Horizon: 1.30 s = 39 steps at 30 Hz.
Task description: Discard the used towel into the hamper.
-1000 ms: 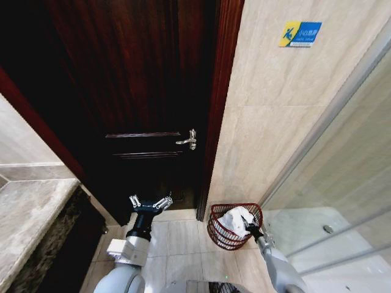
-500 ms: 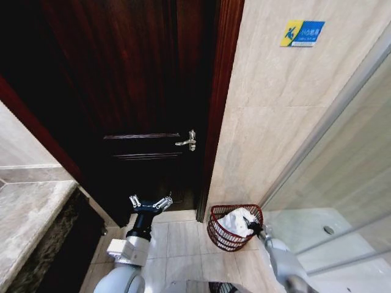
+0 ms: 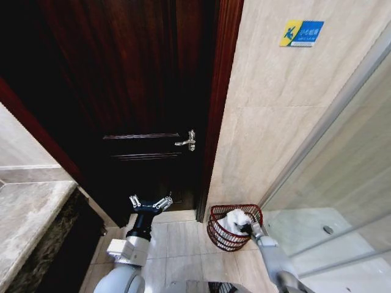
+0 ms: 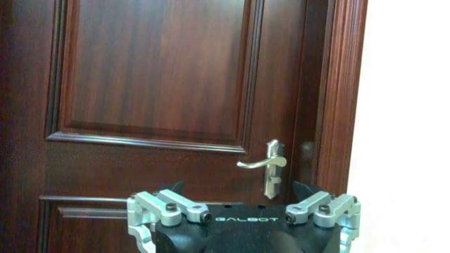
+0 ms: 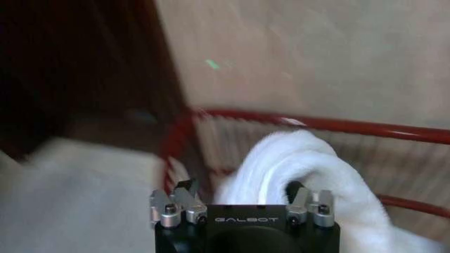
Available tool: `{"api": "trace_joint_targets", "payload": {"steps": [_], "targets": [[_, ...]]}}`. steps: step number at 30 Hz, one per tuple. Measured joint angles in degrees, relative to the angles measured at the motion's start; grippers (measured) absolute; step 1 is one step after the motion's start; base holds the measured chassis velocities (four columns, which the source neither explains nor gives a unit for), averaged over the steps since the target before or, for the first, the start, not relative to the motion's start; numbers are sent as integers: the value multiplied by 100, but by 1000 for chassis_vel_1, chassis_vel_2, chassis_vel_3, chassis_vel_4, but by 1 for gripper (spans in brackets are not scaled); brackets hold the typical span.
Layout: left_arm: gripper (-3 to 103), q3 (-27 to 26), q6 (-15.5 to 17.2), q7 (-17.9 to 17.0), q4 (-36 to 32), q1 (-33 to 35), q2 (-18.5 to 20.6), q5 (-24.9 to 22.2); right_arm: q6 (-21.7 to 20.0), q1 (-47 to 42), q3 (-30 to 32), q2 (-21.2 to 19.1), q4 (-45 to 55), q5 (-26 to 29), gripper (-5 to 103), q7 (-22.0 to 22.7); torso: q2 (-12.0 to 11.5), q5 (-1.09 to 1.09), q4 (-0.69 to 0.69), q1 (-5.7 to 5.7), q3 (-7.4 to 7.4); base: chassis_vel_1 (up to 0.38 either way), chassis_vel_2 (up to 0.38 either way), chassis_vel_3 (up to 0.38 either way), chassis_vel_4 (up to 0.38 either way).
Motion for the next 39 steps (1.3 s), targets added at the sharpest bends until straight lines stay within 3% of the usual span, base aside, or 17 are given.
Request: {"api": "trace_joint_targets", "payload": {"steps": [1,3,4,5,8,13,21,24,28,31,36,39], "targets": [[100,0,0,0,0,0,0,0,-80,-9,-65,42,44,143,85,-35,0,3,2,0,0,0,0,0,0],[100,0,0,0,0,0,0,0,-100,-9,-70,54,46,107,85,43,0,3,2,0,0,0,0,0,0],[100,0,0,0,0,0,0,0,-116,1,-43,49,2,-282,96,481,0,-1,2,0,0,0,0,0,0],[100,0,0,0,0,0,0,0,-116,1,-43,49,2,-282,96,481,0,-1,2,0,0,0,0,0,0],[100,0,0,0,0,0,0,0,-166,-37,42,-115,-41,-971,100,1384,0,-4,-2,0,0,0,0,0,0],[100,0,0,0,0,0,0,0,-122,-135,93,-257,68,-1060,100,1633,0,0,-3,0,0,0,0,0,0],[100,0,0,0,0,0,0,0,266,-764,85,-186,1028,-34,100,1504,0,3,-1,0,0,0,0,0,0],[100,-1,0,0,0,0,-1,0,302,-1450,87,-121,2330,532,100,1459,0,0,-1,0,0,0,0,0,0],[100,0,0,0,0,0,-1,0,275,-1975,112,-95,3285,1049,100,1516,0,-1,0,0,0,0,0,0,0],[100,0,0,0,0,0,0,0,-43,-2916,209,77,4980,1838,100,1732,0,0,-1,0,-1,0,0,0,0],[100,0,0,-1,0,0,-1,0,-283,-3596,310,326,6362,2207,100,1939,1,-1,0,-1,-1,0,0,0,0],[100,0,0,0,0,0,0,0,-441,-4304,412,682,7870,2478,100,2123,1,-1,0,-1,-1,0,0,0,0]]}}
